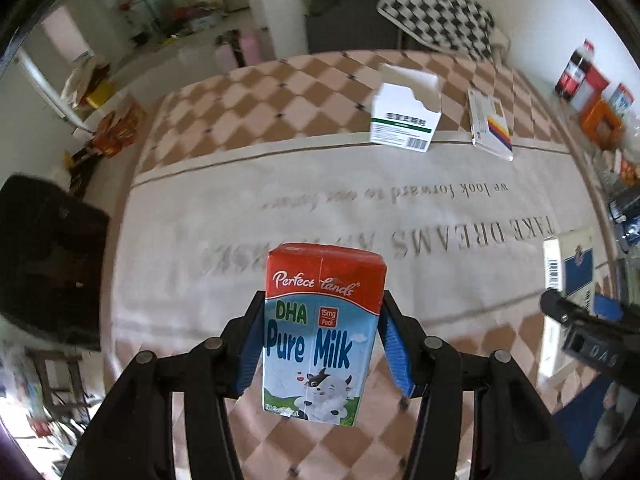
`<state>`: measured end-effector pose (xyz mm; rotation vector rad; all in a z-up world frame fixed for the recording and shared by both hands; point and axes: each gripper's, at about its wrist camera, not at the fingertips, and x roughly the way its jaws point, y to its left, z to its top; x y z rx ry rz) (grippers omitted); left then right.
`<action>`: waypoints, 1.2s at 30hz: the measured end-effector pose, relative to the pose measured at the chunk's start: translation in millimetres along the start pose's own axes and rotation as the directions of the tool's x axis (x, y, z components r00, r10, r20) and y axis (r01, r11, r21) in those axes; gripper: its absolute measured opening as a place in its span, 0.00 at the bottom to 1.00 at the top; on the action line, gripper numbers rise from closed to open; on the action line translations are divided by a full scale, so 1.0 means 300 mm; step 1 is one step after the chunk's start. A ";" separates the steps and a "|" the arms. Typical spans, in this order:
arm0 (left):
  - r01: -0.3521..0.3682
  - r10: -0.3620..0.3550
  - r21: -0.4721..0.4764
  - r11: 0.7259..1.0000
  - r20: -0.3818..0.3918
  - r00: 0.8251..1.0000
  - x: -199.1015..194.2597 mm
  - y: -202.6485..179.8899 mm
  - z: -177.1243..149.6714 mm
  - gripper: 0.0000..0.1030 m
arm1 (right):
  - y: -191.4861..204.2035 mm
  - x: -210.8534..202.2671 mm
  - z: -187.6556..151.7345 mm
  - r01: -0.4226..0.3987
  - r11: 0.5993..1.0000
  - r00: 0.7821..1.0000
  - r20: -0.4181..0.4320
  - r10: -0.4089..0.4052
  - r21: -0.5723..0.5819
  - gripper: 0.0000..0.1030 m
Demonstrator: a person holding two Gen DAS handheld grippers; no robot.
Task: Collect trash
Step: 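Grasp the Pure Milk carton with the left tool while the right tool holds the medicine box, then carry both items over the white bin and open both tools to drop them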
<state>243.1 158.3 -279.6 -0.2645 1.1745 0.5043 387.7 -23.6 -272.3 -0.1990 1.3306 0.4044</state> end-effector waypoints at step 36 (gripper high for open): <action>0.184 -0.363 -0.408 0.894 -0.418 0.833 0.967 0.437 -1.435 0.54 | 0.201 1.175 -1.563 -0.151 0.956 0.865 -0.435 0.251 0.251 0.76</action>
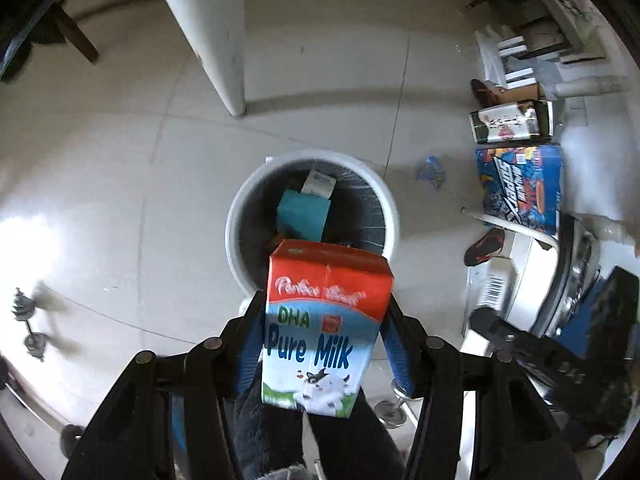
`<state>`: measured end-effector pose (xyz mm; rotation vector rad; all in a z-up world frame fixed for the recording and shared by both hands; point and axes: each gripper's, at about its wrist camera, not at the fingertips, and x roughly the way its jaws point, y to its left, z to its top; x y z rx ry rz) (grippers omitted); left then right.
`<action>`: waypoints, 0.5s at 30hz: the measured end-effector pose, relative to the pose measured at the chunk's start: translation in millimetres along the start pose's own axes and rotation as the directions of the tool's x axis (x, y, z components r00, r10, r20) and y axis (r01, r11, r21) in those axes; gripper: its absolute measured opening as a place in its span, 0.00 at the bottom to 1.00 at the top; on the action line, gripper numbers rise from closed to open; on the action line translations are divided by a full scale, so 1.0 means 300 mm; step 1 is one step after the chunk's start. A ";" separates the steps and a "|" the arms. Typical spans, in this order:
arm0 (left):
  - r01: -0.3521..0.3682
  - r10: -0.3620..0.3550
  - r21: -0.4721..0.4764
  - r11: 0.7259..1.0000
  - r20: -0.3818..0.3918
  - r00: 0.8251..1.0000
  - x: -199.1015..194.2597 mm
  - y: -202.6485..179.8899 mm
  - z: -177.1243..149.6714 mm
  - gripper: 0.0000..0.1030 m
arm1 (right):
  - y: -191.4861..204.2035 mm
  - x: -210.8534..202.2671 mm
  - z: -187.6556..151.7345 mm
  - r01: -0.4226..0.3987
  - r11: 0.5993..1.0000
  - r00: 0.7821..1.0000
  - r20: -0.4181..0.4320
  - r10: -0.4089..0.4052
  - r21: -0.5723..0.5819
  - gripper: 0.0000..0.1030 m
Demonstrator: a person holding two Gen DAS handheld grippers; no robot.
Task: Collect trash
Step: 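Carry both items over the white bin and open both tools to drop them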
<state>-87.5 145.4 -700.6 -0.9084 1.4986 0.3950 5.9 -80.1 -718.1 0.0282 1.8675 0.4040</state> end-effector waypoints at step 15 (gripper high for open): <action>-0.242 0.239 0.011 0.970 0.123 0.963 0.083 0.138 -0.042 0.90 | 0.021 0.359 0.077 -0.005 0.993 0.998 -0.060 -0.002 -0.116 1.00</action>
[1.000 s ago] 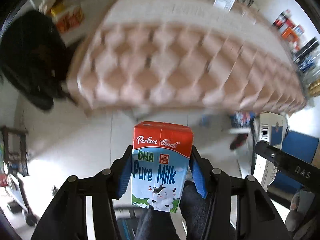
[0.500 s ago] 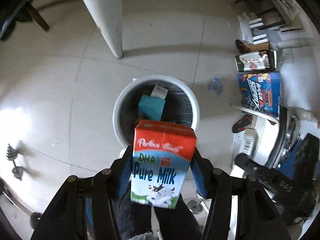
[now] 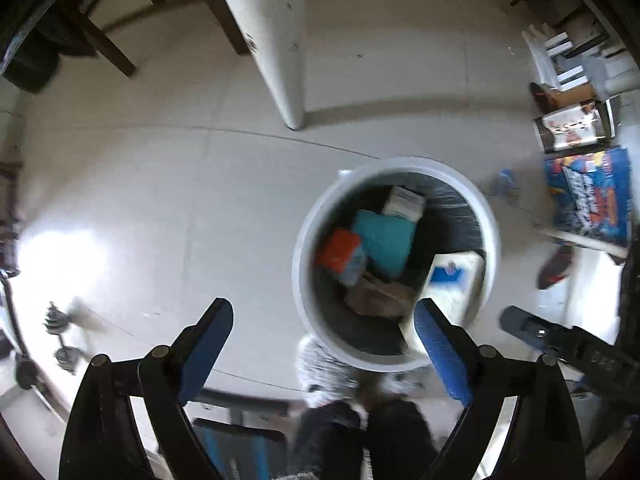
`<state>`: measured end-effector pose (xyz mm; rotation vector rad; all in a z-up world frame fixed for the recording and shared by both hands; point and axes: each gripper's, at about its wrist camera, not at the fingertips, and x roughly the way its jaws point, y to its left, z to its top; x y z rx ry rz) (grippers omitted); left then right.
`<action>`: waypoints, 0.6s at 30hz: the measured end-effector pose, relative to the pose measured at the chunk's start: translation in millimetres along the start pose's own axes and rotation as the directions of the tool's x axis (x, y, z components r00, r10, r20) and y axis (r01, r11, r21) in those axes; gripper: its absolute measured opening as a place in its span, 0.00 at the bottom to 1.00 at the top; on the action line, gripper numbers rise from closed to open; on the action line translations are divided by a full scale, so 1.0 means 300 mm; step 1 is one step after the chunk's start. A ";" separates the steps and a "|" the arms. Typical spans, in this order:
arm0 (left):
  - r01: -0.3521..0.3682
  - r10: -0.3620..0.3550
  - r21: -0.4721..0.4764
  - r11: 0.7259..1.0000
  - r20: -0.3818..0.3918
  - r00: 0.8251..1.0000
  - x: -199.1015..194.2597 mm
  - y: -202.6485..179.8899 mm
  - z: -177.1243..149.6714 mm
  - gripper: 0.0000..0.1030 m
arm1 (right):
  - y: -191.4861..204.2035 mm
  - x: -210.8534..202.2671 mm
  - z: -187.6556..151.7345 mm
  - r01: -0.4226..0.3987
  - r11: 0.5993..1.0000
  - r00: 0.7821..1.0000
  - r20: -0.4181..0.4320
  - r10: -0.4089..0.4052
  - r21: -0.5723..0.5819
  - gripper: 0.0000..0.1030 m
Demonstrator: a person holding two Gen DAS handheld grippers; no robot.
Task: Collect trash
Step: 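Carry both items over the white bin and open both tools to drop them, then grasp the white envelope with the left tool while the right tool grasps the striped medicine box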
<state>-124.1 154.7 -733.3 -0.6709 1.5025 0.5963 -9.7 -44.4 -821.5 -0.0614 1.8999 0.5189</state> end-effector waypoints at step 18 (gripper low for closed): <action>-0.016 0.014 0.083 0.996 0.029 0.999 -0.391 -0.068 -0.146 0.90 | 0.146 -0.445 -0.226 0.309 0.938 0.946 0.152 -0.286 -0.155 1.00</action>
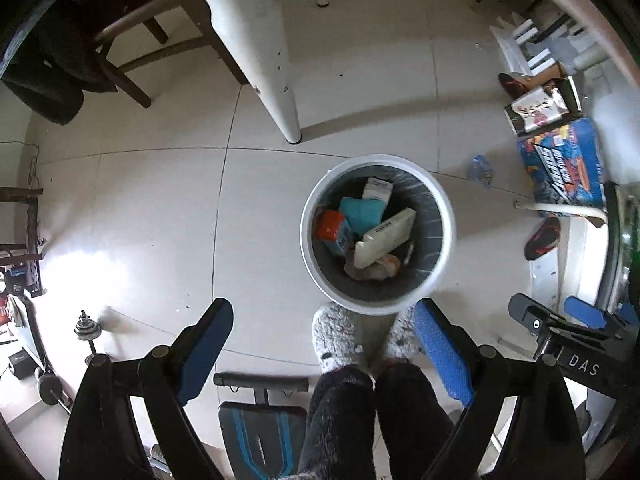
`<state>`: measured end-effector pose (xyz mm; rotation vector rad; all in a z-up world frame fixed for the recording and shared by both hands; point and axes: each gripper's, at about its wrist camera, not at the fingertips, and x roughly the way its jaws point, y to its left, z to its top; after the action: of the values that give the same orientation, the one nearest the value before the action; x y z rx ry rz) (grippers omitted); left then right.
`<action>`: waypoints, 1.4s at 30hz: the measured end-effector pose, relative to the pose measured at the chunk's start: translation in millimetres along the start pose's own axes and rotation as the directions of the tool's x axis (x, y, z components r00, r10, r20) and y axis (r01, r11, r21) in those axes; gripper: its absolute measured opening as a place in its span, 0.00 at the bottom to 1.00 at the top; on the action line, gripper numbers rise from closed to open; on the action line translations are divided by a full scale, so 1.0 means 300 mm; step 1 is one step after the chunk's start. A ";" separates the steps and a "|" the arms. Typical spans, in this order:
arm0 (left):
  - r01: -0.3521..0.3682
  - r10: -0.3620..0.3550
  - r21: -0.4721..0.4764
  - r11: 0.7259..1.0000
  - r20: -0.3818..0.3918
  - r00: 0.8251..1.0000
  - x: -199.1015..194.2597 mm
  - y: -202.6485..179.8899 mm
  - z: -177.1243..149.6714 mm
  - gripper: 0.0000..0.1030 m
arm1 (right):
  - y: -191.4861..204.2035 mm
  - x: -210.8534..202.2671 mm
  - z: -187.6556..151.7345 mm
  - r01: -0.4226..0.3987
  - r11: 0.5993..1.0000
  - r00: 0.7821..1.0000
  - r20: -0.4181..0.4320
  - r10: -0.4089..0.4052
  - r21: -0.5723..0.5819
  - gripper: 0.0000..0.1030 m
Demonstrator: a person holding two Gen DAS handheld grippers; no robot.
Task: Collect trash
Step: 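Grasp the white envelope with the left tool while the right tool grasps the striped medicine box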
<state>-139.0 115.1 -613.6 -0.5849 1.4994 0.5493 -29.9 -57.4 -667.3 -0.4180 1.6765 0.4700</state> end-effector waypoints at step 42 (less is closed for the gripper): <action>0.030 -0.058 0.082 0.996 0.361 0.931 -1.216 -0.579 1.158 0.90 | -0.563 -1.479 1.034 -0.188 0.918 0.936 0.348 0.059 0.350 1.00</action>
<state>234.7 223.5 -249.7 -0.4294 1.1476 0.5315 385.9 -33.0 -282.6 0.0559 1.4246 0.2794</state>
